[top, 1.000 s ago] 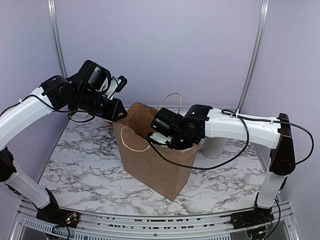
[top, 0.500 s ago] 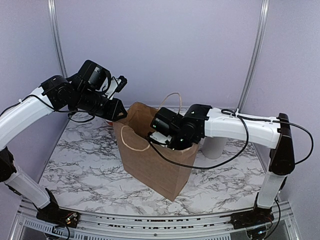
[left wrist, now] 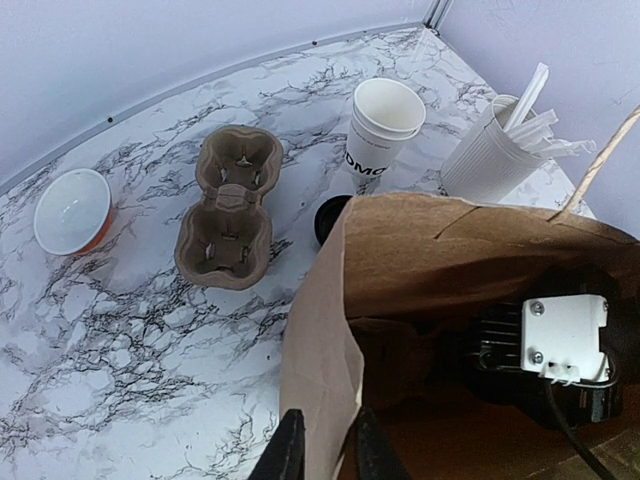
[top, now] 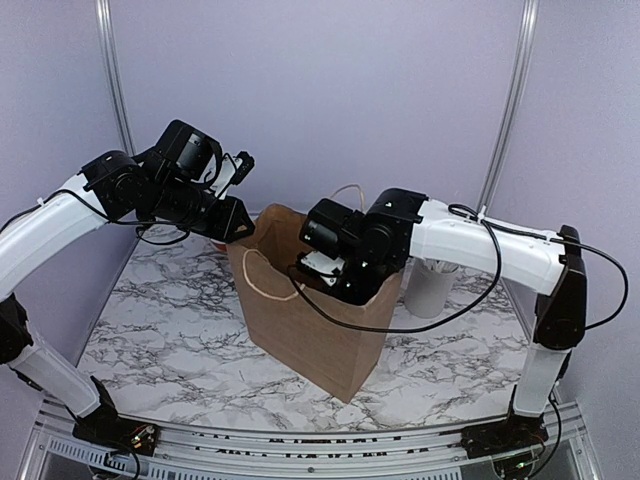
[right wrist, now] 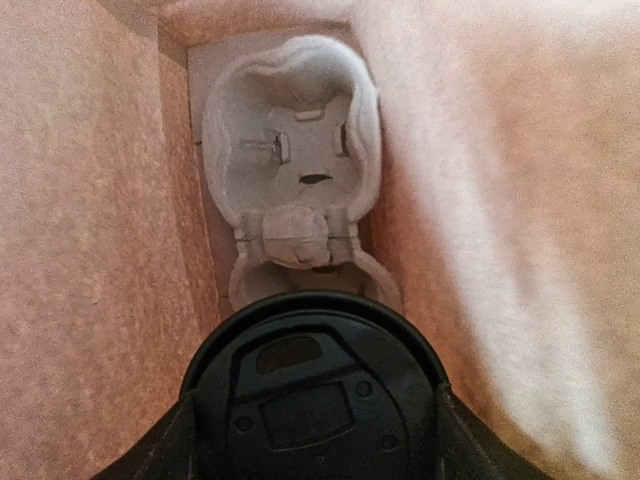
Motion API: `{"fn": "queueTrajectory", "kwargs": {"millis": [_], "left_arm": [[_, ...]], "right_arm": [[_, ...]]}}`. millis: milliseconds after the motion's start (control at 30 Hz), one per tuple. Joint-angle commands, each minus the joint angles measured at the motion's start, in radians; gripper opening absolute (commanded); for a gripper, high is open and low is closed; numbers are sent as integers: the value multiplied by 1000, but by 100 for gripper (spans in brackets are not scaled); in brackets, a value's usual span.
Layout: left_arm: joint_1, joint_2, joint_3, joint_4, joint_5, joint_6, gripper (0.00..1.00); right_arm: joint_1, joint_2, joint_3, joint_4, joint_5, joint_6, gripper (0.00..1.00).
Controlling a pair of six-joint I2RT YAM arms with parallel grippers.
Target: Pack the takeout coffee
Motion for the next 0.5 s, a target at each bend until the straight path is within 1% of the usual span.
{"fn": "queueTrajectory", "kwargs": {"millis": [0,467], "left_arm": [[6,-1,12,-19,10,7,18],[6,5,15,-18,12,8,18]], "right_arm": [[11,8,72,-51,28,13,68],[13,-1,150,-92,44,22,82]]}}
